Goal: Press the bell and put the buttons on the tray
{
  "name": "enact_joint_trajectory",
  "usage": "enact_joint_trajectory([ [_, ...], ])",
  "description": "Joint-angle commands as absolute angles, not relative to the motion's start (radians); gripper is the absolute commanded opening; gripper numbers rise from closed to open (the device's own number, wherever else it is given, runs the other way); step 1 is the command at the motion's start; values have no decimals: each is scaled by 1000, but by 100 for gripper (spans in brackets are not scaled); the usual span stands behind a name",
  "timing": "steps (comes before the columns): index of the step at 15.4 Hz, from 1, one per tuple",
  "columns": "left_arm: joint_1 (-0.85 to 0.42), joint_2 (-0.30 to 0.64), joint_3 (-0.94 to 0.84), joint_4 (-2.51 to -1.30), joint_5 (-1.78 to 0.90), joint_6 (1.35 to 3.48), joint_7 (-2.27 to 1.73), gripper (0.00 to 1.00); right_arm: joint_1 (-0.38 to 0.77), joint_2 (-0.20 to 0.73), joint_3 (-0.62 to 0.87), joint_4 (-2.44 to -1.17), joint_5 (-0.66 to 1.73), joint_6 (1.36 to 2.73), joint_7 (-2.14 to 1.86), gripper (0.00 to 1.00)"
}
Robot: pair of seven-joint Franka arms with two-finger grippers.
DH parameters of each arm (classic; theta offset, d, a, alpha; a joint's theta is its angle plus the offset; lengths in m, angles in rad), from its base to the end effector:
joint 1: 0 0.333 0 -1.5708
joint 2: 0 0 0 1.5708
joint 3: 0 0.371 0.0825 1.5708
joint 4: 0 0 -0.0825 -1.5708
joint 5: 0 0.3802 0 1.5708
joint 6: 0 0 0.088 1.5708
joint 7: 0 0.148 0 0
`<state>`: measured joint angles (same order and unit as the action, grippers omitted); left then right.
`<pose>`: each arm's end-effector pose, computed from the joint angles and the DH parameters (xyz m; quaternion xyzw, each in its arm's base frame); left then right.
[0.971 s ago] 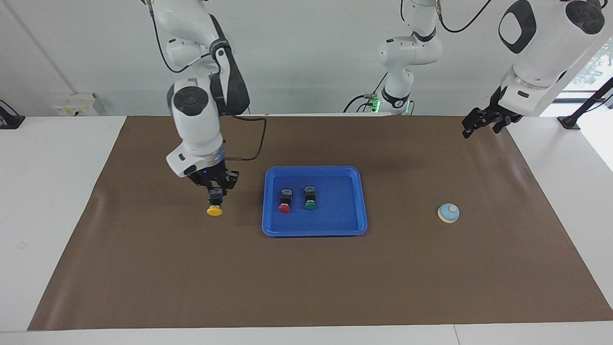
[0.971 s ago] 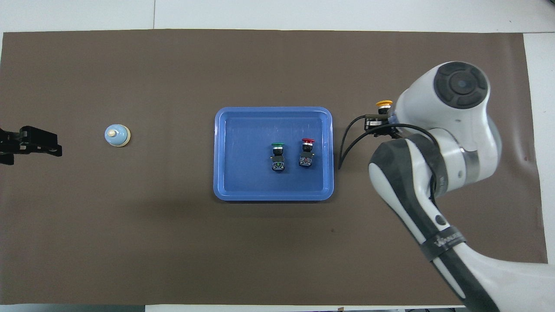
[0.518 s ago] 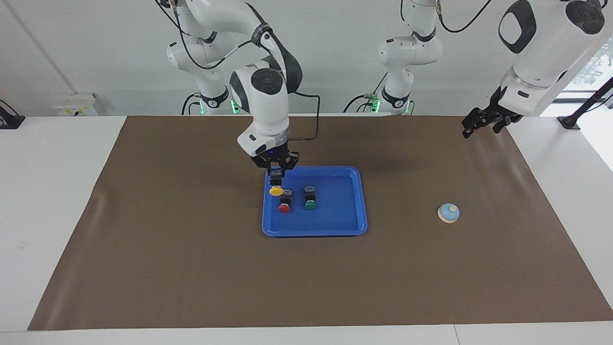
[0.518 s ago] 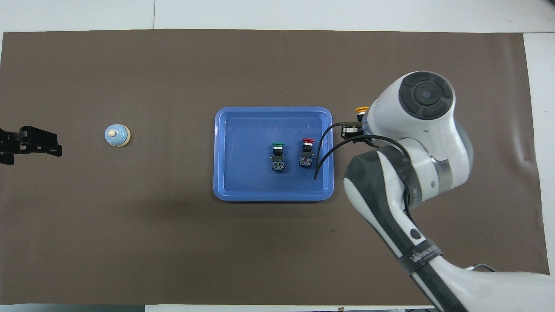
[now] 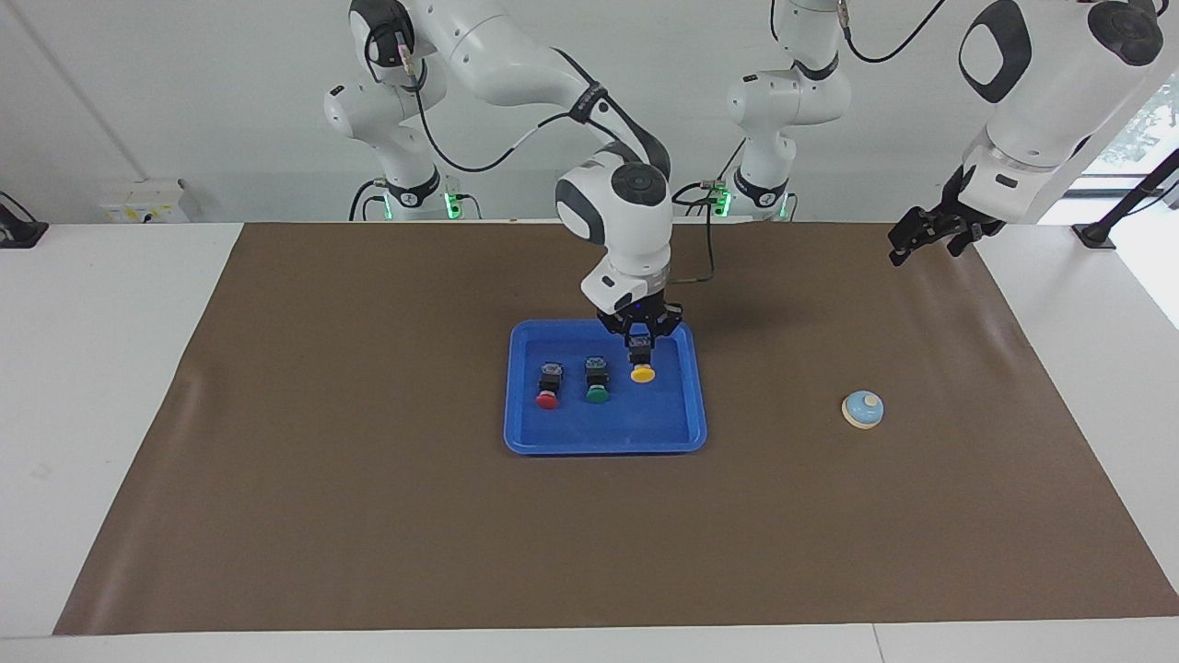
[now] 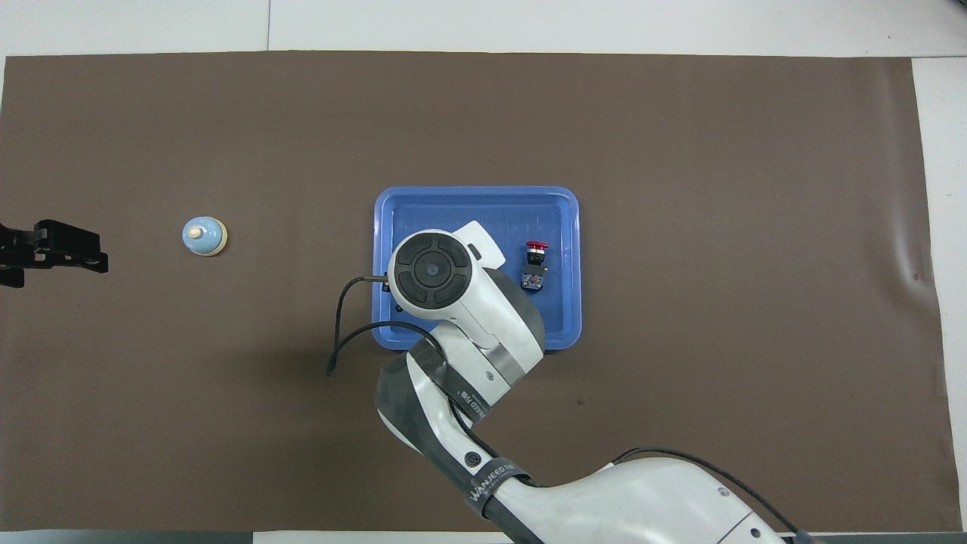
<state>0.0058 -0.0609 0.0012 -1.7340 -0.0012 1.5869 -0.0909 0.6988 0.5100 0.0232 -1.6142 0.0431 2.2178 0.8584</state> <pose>0.5213 0.0035 0.5965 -0.9979 -0.0489 0.0431 0.0012 0.5411 0.4771 0.3479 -0.9953 0.0819 -0.0163 0.0497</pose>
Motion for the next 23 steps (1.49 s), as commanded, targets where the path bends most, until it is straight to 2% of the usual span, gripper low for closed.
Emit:
enact_joint_trajectory([
  [1,8,-60,5,-1721,-14,1569,-89,100,692,555,23,-1586,49,2262,859,0],
  [7,8,-60,5,-1721,-14,1569,-89,100,692,566,23,-1598,48,2266,856,0],
  [8,8,-60,5,-1721,-14,1569,-89,100,692,566,23,-1598,48,2266,856,10],
  [9,8,-60,5,-1721,-14,1569,-89,100,693,566,23,-1600,49,2264,859,81],
  [10,8,-60,5,-1721,-14,1569,-89,100,695,565,23,-1598,49,2255,865,100],
  [16,8,-60,5,-1720,-14,1569,-89,100,675,526,11,-1582,54,2166,864,100],
  [23,8,-60,5,-1721,-14,1569,-89,100,451,394,8,-1583,64,2071,683,100],
])
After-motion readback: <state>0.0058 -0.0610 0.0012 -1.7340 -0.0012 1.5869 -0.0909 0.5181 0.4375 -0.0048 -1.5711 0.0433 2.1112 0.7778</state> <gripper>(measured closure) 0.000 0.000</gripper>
